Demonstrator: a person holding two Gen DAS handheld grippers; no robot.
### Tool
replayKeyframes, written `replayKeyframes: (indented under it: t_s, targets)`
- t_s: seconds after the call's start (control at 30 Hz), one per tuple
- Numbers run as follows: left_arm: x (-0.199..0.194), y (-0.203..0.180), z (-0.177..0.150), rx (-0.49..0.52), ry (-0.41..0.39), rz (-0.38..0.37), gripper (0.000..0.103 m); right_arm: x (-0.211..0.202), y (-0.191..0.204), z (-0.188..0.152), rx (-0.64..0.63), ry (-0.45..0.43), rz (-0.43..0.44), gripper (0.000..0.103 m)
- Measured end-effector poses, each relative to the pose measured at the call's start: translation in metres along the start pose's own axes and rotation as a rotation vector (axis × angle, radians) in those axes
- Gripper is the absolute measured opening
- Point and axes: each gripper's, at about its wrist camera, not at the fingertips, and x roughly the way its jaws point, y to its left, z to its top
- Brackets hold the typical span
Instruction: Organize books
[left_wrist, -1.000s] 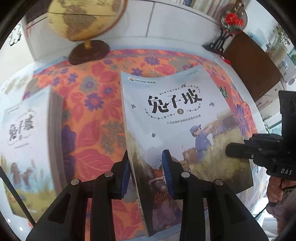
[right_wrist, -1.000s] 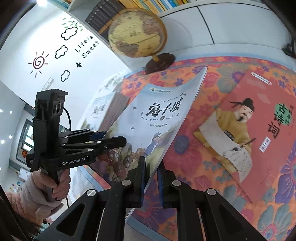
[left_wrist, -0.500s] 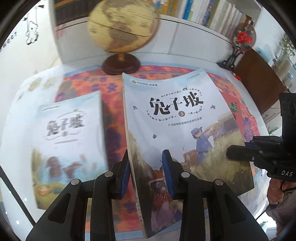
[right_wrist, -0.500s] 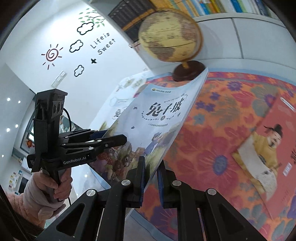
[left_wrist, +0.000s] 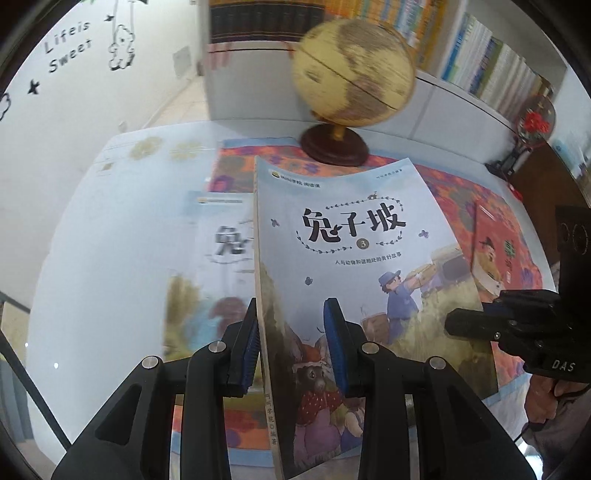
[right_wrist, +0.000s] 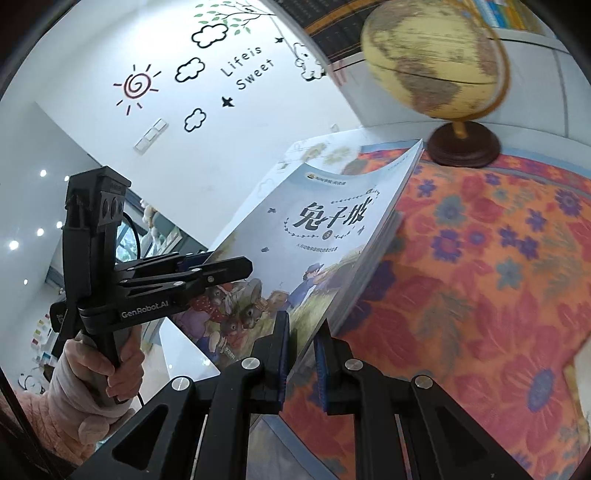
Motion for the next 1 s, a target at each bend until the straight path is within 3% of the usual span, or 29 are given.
replayKeyframes:
  t_s: [0.47, 1.0]
  targets:
    - [0.011, 0.049, 0.003, -0.063, -0.002, 0.037, 0.029, 0.044, 0.013, 0.021, -0.010, 0.023, 0.030, 0.012]
    - [0.031, 0.075, 0.001, -0.104, 0.026, 0.036, 0.029, 0.075, 0.010, 0.025, 0.005, 0.067, 0.017, 0.013]
